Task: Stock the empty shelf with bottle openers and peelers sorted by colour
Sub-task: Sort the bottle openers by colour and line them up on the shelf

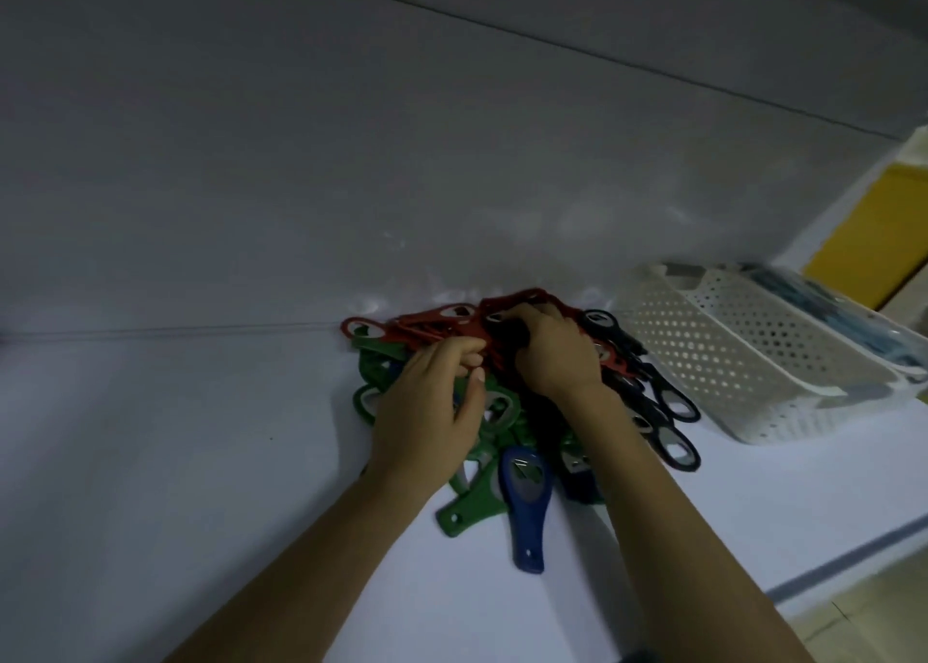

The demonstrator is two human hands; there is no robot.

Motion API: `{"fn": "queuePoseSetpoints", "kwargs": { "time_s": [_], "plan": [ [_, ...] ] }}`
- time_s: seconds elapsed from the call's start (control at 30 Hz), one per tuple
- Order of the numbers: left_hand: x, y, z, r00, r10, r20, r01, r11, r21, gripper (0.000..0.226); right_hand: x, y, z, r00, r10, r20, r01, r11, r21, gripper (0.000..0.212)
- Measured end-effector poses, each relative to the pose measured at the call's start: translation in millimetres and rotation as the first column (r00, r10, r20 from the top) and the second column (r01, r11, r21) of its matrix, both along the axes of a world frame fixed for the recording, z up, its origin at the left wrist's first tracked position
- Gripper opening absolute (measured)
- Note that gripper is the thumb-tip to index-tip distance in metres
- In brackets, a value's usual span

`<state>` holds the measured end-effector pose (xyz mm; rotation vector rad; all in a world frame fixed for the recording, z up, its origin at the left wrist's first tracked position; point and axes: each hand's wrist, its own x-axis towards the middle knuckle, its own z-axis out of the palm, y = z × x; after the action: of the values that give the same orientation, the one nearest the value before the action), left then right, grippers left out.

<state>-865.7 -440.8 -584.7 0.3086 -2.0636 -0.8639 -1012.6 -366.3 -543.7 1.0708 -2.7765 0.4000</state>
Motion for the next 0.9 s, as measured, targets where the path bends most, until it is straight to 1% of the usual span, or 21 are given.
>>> {"fn": "queuePoseSetpoints", "kwargs": {
  "time_s": [0.1,0.17,0.23,0.3,0.37,0.43,0.47,0.53,0.57,0.6,0.63,0.67,0.7,0.73,0.8,0.83,0.87,0.9],
  "plan": [
    [-2.6,-3.0,-2.1,1.0,-0.004,-0.013,0.006,0.99,0.14,0.022,6.3,3.4,-6.7,0.998,0.008,-0.064,-0.017,0.989,-0.147,0.042],
    [-4.2,-3.7,-1.1,0.999,0.002,-0.033,0.004,0.98,0.197,0.022,8.3,4.2,-10.5,0.987,0.004,-0.163,-0.034,0.983,-0.18,0.039],
    [-5.1,-3.7,0.3,0.999,0.001,-0.045,0.008,0.976,0.217,0.021,9.8,4.5,-11.7,0.966,0.004,-0.258,-0.063,0.973,-0.221,0.035],
    [-5.5,-4.2,0.8,0.999,-0.002,-0.044,0.012,0.973,0.232,0.022,12.1,5.9,-12.3,0.957,-0.007,-0.289,-0.087,0.947,-0.311,0.03],
    [-6.5,-5.8,0.9,0.998,0.0,-0.056,0.015,0.965,0.261,0.022,15.0,7.7,-11.8,0.96,-0.023,-0.28,-0.105,0.895,-0.433,0.026],
    [-7.2,-8.1,1.7,0.997,0.007,-0.076,0.016,0.954,0.299,0.023,18.9,8.1,-11.0,0.97,-0.039,-0.238,-0.113,0.796,-0.595,0.023],
    [-7.3,-9.1,2.5,0.996,0.008,-0.085,0.02,0.949,0.316,0.023,21.1,7.6,-9.9,0.985,-0.025,-0.172,-0.102,0.718,-0.689,0.021],
    [-6.2,-9.7,4.3,0.995,0.001,-0.103,0.035,0.939,0.343,0.024,27.8,5.8,-6.4,0.995,0.09,0.031,-0.022,0.529,-0.848,0.013],
    [-5.3,-9.6,5.3,0.993,-0.004,-0.115,0.044,0.934,0.355,0.025,30.1,5.0,-5.7,0.983,0.157,0.091,0.009,0.457,-0.889,0.011],
    [-4.3,-10.0,6.4,0.992,-0.004,-0.128,0.05,0.93,0.363,0.026,32.0,4.5,-6.0,0.975,0.2,0.098,0.003,0.425,-0.905,0.011],
    [-3.5,-10.6,7.9,0.99,0.001,-0.14,0.051,0.929,0.367,0.028,34.1,4.4,-6.7,0.972,0.226,0.069,-0.038,0.435,-0.899,0.013],
    [-2.7,-12.1,9.8,0.988,0.008,-0.151,0.048,0.929,0.367,0.03,35.8,4.3,-8.0,0.97,0.241,0.027,-0.093,0.474,-0.876,0.014],
    [-2.0,-14.4,11.9,0.986,0.016,-0.163,0.046,0.929,0.368,0.032,37.0,4.7,-9.2,0.969,0.248,-0.015,-0.15,0.535,-0.832,0.015],
    [-0.9,-17.1,13.7,0.984,0.026,-0.176,0.041,0.927,0.372,0.034,36.7,5.1,-11.2,0.969,0.243,-0.053,-0.197,0.617,-0.762,0.016],
    [2.0,-24.3,15.4,0.981,0.052,-0.189,0.027,0.918,0.397,0.033,35.8,5.0,-14.8,0.97,0.217,-0.106,-0.239,0.799,-0.552,0.021],
    [3.7,-28.1,15.0,0.98,0.06,-0.19,0.026,0.906,0.422,0.03,35.6,5.2,-15.6,0.971,0.213,-0.111,-0.241,0.858,-0.454,0.025],
    [5.1,-31.8,13.4,0.98,0.063,-0.19,0.031,0.89,0.455,0.026,35.6,6.0,-15.2,0.97,0.225,-0.095,-0.244,0.885,-0.396,0.03],
    [6.2,-34.9,11.1,0.98,0.065,-0.19,0.037,0.871,0.489,0.022,35.6,7.2,-13.9,0.969,0.241,-0.063,-0.247,0.894,-0.374,0.035]
  ]
}}
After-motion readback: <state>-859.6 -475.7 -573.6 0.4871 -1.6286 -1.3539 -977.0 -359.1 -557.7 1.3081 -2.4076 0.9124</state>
